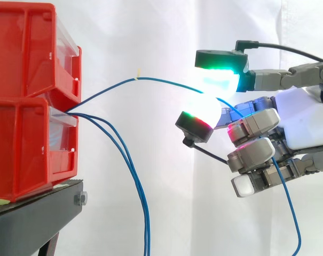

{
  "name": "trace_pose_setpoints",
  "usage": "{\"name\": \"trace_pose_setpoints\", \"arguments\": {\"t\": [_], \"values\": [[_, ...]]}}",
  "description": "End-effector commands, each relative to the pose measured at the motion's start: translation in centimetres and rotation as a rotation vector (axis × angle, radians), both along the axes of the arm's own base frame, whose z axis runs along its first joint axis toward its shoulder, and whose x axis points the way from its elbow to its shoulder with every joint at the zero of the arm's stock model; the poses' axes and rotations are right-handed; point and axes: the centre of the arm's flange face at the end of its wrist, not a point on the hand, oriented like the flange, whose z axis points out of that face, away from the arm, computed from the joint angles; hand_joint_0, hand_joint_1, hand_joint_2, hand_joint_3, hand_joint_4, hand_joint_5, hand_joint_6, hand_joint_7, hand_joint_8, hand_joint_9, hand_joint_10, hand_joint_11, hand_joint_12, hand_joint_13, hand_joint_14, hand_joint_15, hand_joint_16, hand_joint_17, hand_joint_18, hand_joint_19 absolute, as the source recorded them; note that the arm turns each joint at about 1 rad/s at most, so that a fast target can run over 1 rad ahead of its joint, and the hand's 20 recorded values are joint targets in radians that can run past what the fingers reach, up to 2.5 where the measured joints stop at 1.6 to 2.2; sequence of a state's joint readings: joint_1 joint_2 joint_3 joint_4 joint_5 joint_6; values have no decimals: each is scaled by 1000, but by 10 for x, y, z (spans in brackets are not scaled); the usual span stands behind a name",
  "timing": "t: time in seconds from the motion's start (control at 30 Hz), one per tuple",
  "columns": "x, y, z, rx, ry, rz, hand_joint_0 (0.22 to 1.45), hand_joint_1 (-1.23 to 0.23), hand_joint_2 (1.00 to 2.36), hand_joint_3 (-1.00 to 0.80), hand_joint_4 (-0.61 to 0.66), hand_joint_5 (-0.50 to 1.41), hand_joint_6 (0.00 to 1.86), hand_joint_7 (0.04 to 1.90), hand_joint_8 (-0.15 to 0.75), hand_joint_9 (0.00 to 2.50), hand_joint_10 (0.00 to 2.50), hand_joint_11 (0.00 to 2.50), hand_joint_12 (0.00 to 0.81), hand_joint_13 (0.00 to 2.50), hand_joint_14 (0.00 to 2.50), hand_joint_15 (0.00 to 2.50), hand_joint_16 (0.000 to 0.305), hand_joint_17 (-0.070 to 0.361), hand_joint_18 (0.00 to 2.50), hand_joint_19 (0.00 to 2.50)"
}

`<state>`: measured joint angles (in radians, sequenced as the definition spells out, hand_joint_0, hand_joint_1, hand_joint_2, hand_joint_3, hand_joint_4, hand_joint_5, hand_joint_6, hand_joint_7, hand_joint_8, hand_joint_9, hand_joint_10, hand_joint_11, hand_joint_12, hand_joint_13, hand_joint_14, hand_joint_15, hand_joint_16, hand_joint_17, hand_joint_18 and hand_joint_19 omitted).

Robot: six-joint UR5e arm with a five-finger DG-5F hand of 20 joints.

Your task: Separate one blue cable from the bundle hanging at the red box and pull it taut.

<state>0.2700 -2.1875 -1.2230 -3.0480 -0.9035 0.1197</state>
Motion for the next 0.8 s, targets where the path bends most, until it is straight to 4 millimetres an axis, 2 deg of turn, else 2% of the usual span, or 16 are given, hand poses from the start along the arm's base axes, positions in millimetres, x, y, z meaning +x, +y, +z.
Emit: {"name": "trace_pose_setpoints", "arguments": {"t": [0.0, 0.77], "values": [[0, 0, 0, 0, 1, 0, 669, -720, 1026, -62, -228, -191, 945, 1168, 207, 988, 721, 1558, 316, 1142, 25, 1671, 46, 103, 709, 803], [0, 0, -1, 0, 1, 3, 668, -723, 1026, -58, -231, -190, 944, 1179, 216, 979, 726, 1550, 319, 1136, 32, 1662, 46, 103, 708, 794]]}}
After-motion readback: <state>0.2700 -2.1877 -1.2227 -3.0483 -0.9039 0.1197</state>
